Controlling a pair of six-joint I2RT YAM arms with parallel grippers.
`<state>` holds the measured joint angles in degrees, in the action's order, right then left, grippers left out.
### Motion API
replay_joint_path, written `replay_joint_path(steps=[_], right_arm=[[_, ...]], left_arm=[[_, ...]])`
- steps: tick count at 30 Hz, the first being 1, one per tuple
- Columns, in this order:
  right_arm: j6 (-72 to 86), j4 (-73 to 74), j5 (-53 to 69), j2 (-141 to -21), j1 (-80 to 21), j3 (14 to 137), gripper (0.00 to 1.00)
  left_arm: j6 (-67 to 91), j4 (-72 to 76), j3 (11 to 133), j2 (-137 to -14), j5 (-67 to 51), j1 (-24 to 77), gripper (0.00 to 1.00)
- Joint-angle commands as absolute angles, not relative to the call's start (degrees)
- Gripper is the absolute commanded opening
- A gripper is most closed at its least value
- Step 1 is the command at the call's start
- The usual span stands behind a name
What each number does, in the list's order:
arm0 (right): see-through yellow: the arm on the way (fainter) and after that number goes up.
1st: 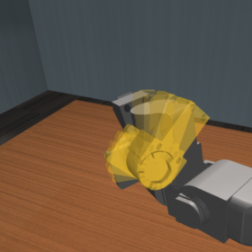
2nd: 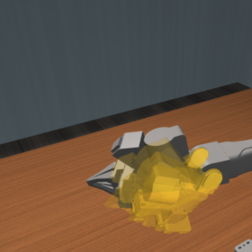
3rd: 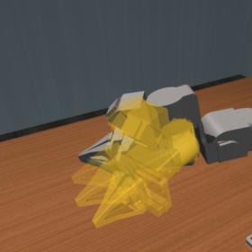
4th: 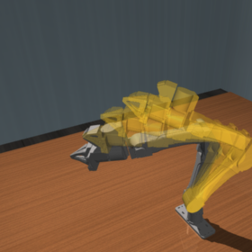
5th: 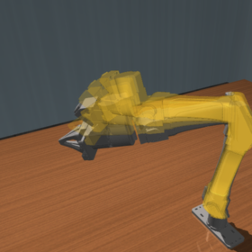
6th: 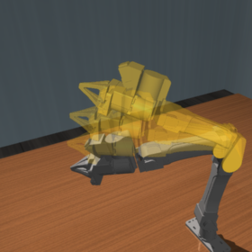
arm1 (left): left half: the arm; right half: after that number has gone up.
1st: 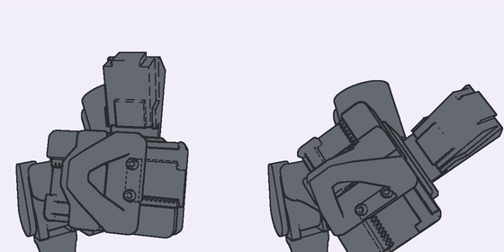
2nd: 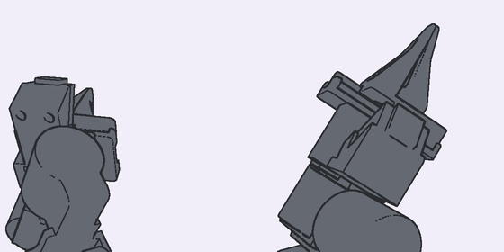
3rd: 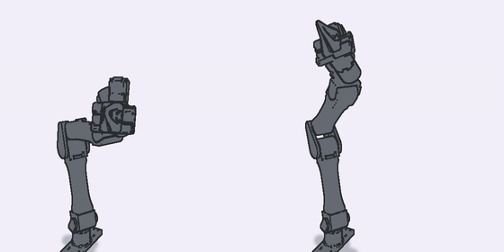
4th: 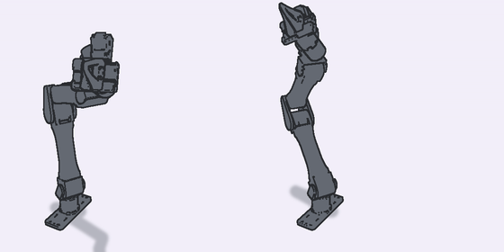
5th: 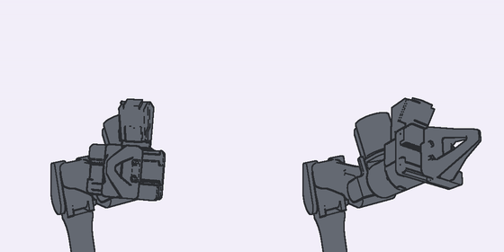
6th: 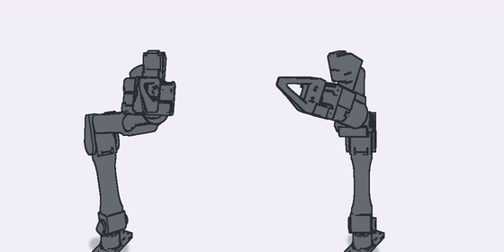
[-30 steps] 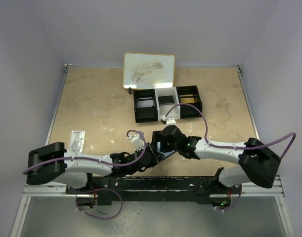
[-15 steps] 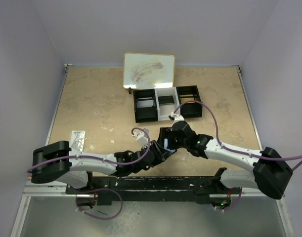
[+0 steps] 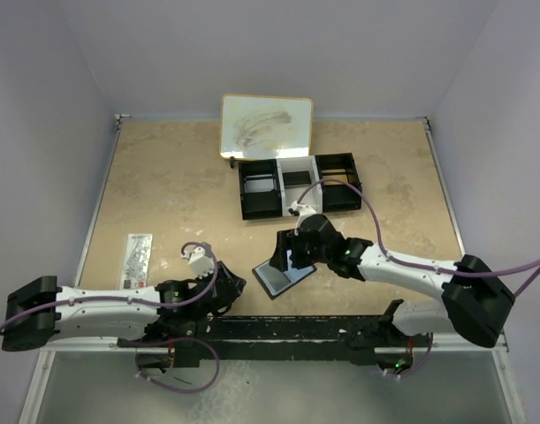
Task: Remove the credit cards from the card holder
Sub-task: Adjust the card holder at the center of the board.
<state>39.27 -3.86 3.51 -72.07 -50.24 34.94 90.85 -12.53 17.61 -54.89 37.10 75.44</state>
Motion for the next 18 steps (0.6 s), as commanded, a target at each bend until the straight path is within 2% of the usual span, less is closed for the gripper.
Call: replay_joint_path(steps=[1,6,18], right_arm=[[35.50,-2.07,0.27,-75.04,-53.20,40.31,0.73],[34.23,-0.15,-3.22,-81.09,-57.35,43.90,0.73],[32.00,2.94,-6.17,-89.28,-60.25,48.21,0.75]], left_arm=[[95.71,-26.47,18.25,-47.03,43.79,75.47,0.29],[97.18,-30.75,19.32,-42.86,45.23,75.42,0.30],[94.10,-30.32,21.36,-43.56,45.37,75.41,0.33]])
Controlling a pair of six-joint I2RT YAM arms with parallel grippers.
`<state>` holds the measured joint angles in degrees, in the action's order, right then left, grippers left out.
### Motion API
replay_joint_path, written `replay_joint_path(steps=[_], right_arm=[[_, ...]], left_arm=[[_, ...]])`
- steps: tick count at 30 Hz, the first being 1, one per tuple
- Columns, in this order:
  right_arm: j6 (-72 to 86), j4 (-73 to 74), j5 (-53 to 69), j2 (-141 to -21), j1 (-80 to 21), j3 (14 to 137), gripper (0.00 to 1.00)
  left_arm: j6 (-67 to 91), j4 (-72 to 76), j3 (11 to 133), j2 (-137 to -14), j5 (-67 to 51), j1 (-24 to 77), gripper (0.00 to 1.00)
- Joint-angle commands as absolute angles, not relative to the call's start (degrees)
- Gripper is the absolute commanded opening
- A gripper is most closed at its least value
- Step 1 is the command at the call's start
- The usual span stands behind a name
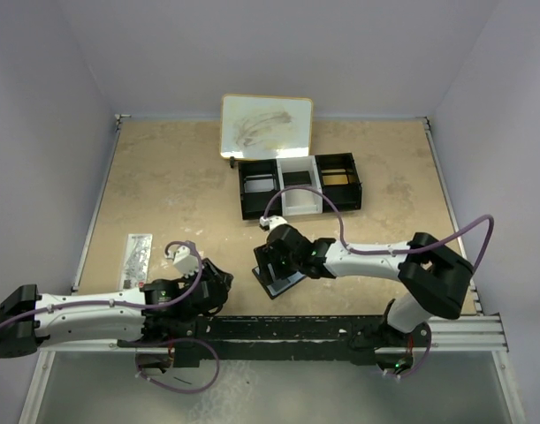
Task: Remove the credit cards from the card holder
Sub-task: Adjust the card holder at the center of the board.
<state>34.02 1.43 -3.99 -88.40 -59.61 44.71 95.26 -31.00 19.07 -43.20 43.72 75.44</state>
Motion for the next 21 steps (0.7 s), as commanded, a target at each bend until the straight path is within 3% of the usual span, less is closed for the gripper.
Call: replay_joint_path(steps=[1,9,16,21], right_arm=[[31.92,3.42,-6.60,-89.99,-60.52,48.64,0.75],[34.31,6.09,-10.37,-94.12,-62.05,50.68,0.71],[37.24,0.45,-3.86,-90.54,-61.84,46.50,0.64],[37.47,-3.54,0.01,-89.76,-60.44,44.35,0.64]], left_arm=[[93.94,-29.87,21.38,-43.72,45.29,75.41,0.33],[93.16,-29.44,22.06,-44.69,45.04,75.41,0.34],[92.46,-28.00,21.57,-44.47,44.25,75.41,0.34],[90.60,-24.44,21.34,-45.83,42.76,75.41,0.34]])
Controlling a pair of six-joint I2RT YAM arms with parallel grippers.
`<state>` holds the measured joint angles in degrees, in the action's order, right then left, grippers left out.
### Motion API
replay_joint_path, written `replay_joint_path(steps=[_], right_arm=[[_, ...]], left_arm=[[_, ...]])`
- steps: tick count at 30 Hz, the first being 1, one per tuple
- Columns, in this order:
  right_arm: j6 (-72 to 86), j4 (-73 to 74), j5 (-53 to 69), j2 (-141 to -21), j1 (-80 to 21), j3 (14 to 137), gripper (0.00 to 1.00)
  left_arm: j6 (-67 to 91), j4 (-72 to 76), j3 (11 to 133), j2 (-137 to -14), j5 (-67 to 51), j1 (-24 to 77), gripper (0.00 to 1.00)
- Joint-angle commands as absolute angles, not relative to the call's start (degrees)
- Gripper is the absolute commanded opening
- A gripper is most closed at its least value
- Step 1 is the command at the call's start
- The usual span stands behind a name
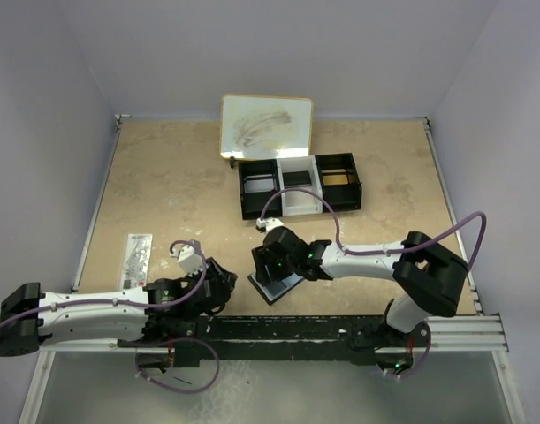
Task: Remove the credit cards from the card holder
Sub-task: Adjust the card holder at the center of the board.
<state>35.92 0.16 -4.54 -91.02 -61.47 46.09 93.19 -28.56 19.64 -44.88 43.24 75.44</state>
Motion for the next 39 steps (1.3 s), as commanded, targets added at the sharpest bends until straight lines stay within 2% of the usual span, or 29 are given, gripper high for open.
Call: replay_joint_path(steps=[1,7,12,21,29,39], right_arm=[[37.70,-4.53,0.95,-89.62,-59.76,43.63,0.64],[38.01,-7.30,3.69,-88.82,-57.35,41.14,0.72],[36.38,-0.54,-3.83,-92.93,-58.29,45.87,0.71],[36.14,5.29,-10.39,-95.90,-60.93,49.58,0.73],[36.67,4.66,-10.89,-97.56,-62.75,49.39,0.66],[37.97,-6.93,1.81,-93.25,-59.05,42.89,0.59]], left_arm=[[90.25,-23.70,21.41,-46.20,42.46,75.41,0.34],[89.15,-22.27,21.99,-48.36,41.62,75.41,0.34],[89.34,-22.13,22.00,-48.44,41.77,75.42,0.34],[91.56,-25.36,21.40,-45.41,43.56,75.41,0.34],[92.19,-26.89,21.29,-44.19,44.17,75.44,0.34],[90.33,-21.10,20.26,-44.93,42.09,75.48,0.34]])
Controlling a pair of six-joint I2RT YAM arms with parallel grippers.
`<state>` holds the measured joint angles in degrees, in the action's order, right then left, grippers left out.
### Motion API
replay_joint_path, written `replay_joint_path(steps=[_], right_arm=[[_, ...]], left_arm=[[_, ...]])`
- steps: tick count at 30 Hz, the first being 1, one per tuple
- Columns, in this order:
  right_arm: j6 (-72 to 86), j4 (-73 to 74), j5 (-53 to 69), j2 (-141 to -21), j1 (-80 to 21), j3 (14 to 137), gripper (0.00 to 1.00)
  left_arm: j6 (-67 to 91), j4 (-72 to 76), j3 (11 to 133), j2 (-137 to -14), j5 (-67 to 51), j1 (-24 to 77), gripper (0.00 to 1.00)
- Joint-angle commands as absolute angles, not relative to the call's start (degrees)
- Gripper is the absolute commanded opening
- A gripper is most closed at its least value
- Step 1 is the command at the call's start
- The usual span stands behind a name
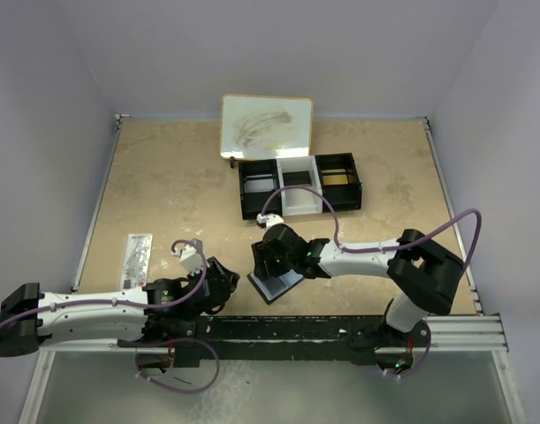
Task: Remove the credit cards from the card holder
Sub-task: Adjust the card holder at the center of the board.
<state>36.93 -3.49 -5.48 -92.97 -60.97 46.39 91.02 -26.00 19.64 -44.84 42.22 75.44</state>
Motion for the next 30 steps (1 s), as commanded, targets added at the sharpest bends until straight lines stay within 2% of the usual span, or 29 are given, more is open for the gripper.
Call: replay_joint_path(steps=[1,7,19,30], right_arm=[[38.11,-7.96,2.98,-92.93,-58.23,42.20,0.59],[38.39,-11.46,6.76,-91.00,-55.39,39.42,0.59],[38.63,-12.81,8.44,-91.40,-54.23,38.99,0.58],[38.06,-13.00,8.95,-92.41,-54.23,39.22,0.58]], left_arm=[[89.85,-19.10,19.75,-44.91,41.51,75.41,0.34],[87.03,-7.37,16.73,-46.47,37.61,75.45,0.35],[84.34,15.89,13.33,-57.01,30.06,75.47,0.40],[85.40,32.31,12.07,-69.57,29.97,75.41,0.41]])
